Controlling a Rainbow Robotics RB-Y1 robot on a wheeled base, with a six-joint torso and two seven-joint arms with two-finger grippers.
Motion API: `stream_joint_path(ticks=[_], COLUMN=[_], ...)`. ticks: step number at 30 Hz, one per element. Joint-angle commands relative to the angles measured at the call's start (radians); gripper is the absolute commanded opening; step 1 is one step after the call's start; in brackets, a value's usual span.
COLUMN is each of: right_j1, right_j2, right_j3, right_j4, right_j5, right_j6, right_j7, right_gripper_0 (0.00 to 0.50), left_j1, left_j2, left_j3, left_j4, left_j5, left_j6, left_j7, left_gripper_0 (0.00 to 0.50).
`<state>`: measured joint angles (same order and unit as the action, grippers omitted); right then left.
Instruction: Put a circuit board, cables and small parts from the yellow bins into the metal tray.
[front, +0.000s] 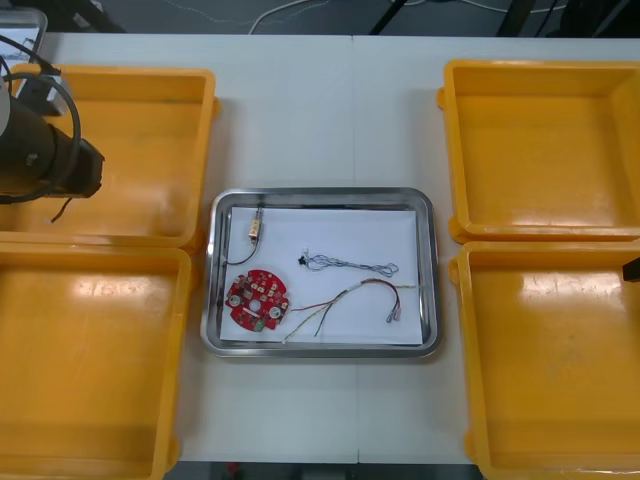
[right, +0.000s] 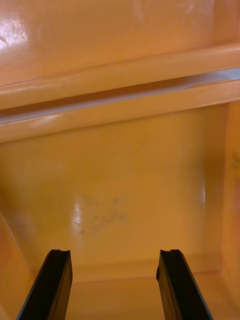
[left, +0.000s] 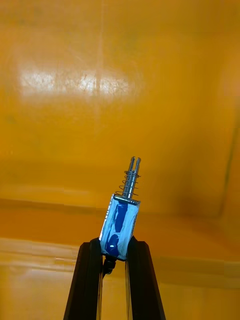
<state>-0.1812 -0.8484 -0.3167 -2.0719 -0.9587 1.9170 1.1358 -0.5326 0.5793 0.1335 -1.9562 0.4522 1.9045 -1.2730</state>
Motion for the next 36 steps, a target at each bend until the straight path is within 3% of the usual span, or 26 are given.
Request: stream_joint_path(ticks=[1, 17, 28, 36], right_j1=[0.012, 0.012, 0.012, 0.012], right_j2=[-0.04, -0.04, -0.04, -0.04], right_j3=[-0.032, -0.032, -0.032, -0.032], right_j4=[-0.03, -0.03, -0.03, -0.03], right_j5=[0.008, 0.008, 0.008, 0.008], right_j6=[0.003, 0.003, 0.003, 0.003], right_j7=[-0.004, -0.004, -0.004, -0.004], right_gripper_0=[0.5, 0.5, 0.5, 0.5], left_j1=[-0.066, -0.168, -0.233, -0.257], left_j2=[-0.002, -0.029, -0.108, -0.147], left_j3=[-0.037, -0.353, -0.601, -0.749], left_j4=[-0.09, -0.198, -0.176, -0.089], left_j5=[0.023, 0.094, 0.019, -0.058], left_j6=[0.015, 0.015, -0.028, -0.154], left_j7=[0.098, 0.529, 0.629, 0.658], left_gripper_0=[0.0, 0.0, 0.0, 0.0])
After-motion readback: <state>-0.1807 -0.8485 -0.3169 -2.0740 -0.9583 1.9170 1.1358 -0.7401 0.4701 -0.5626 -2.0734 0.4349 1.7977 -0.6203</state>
